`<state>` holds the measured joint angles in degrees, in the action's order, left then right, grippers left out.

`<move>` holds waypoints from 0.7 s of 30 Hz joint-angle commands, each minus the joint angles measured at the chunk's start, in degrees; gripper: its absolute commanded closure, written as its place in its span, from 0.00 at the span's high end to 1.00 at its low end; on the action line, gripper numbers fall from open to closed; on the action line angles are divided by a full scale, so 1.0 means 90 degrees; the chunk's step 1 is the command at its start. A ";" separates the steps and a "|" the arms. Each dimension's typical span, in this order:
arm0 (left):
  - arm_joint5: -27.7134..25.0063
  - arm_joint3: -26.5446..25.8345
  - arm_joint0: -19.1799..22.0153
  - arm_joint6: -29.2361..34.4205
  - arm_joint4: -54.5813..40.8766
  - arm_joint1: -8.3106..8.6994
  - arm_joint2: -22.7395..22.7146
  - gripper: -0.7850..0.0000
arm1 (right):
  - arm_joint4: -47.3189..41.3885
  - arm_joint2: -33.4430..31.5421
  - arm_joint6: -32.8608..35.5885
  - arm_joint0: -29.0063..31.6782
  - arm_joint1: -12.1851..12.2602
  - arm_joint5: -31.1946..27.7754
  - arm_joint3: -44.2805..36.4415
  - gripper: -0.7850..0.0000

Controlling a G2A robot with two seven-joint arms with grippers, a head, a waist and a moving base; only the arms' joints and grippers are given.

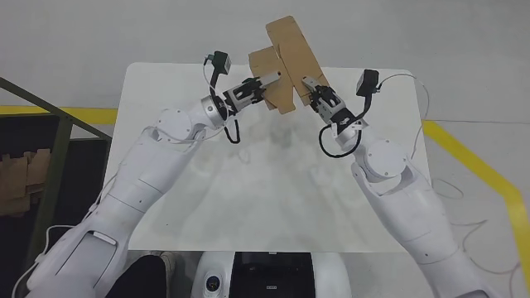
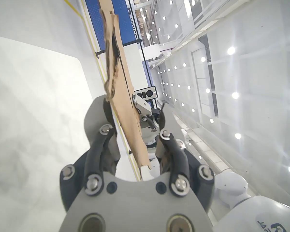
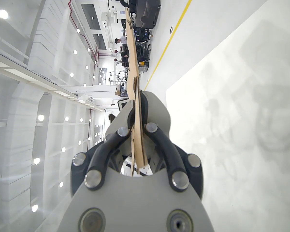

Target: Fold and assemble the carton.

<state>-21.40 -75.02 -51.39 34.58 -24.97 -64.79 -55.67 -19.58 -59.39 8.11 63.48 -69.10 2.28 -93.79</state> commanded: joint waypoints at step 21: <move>0.0153 0.0233 0.0138 0.0402 -0.0035 -0.0073 -0.0440 0.00 | -0.0034 -0.0672 0.0585 0.0311 -0.0024 -0.0283 -0.0231 1.00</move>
<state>-20.27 -73.08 -50.23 37.58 -25.07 -65.47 -59.37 -19.76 -64.80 12.48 66.05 -69.41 0.37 -95.87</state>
